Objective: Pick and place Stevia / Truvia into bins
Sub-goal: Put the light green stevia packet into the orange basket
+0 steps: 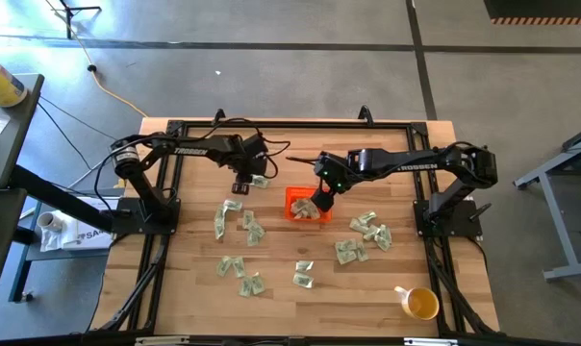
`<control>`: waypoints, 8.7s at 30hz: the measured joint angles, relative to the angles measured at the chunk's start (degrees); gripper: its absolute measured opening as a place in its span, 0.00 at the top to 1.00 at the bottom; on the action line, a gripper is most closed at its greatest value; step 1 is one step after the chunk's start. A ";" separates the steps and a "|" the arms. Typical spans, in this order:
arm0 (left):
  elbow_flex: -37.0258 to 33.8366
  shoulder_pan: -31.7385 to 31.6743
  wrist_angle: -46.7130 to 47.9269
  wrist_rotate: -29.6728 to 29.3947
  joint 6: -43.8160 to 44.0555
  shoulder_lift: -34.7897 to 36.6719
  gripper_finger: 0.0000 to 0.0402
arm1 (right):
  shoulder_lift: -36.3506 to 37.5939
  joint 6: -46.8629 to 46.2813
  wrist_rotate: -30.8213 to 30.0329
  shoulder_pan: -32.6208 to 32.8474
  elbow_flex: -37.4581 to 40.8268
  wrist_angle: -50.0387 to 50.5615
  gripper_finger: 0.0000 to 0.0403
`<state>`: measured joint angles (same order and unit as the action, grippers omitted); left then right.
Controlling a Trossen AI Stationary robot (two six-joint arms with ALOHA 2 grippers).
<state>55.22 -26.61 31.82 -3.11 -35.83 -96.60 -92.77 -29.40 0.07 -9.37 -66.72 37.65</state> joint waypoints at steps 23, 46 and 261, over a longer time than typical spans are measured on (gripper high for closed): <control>0.26 0.02 0.84 -1.70 -4.23 -3.43 0.45 | 0.00 7.77 0.75 -0.02 0.02 0.23 0.23; 6.95 -0.93 12.18 -9.29 3.38 -2.73 0.91 | 0.68 12.66 -1.25 -0.02 0.07 0.64 0.23; -3.61 19.15 20.80 -2.60 58.72 13.98 0.47 | -9.64 10.35 8.20 2.71 -4.63 -3.58 0.64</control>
<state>51.62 -7.46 52.62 -5.71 22.89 -82.62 -102.41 -19.05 8.27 -6.66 -71.35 34.07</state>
